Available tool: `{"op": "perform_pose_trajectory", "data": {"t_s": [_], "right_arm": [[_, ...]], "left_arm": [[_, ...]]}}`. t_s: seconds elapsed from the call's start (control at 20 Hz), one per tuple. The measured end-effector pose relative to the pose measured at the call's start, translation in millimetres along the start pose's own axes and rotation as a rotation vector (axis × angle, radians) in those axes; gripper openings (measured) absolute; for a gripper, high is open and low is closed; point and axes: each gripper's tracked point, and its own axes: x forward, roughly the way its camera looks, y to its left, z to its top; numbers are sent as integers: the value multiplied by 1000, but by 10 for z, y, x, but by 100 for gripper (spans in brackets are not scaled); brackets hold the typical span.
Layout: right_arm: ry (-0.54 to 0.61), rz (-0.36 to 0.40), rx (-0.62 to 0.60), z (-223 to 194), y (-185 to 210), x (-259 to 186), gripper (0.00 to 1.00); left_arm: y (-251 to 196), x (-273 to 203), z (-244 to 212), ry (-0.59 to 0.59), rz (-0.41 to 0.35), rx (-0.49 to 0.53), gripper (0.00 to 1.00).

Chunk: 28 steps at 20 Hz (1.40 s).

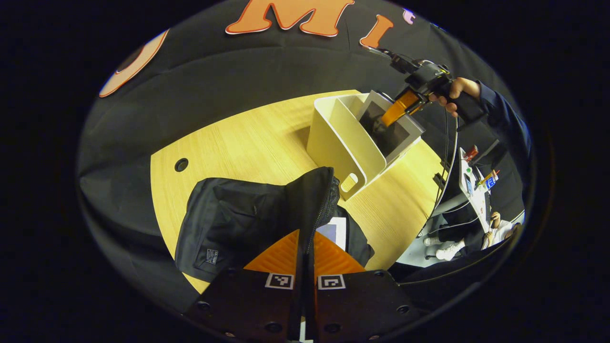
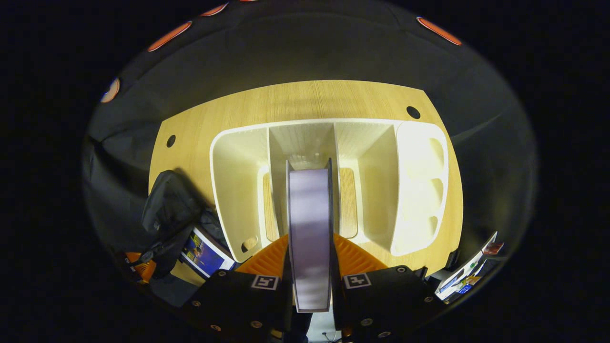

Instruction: Open the schoolbag, grab two books from the bookshelf and put them into the schoolbag.

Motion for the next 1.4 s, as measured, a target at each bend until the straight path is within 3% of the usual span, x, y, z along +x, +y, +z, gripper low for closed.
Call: {"op": "perform_pose_trajectory", "data": {"t_s": [0.35, 1.0, 1.4], "right_arm": [[-58, 52, 112, -579, -48, -309, 34], [-170, 307, 504, -1742, -121, -557, 33], [-245, 463, 604, -2149, 192, -711, 32]], "left_arm": [[-79, 42, -3, 2, -35, 51, 4], [-128, 71, -19, 30, -30, 69, 4], [-150, 54, -21, 35, -8, 71, 4]]}}
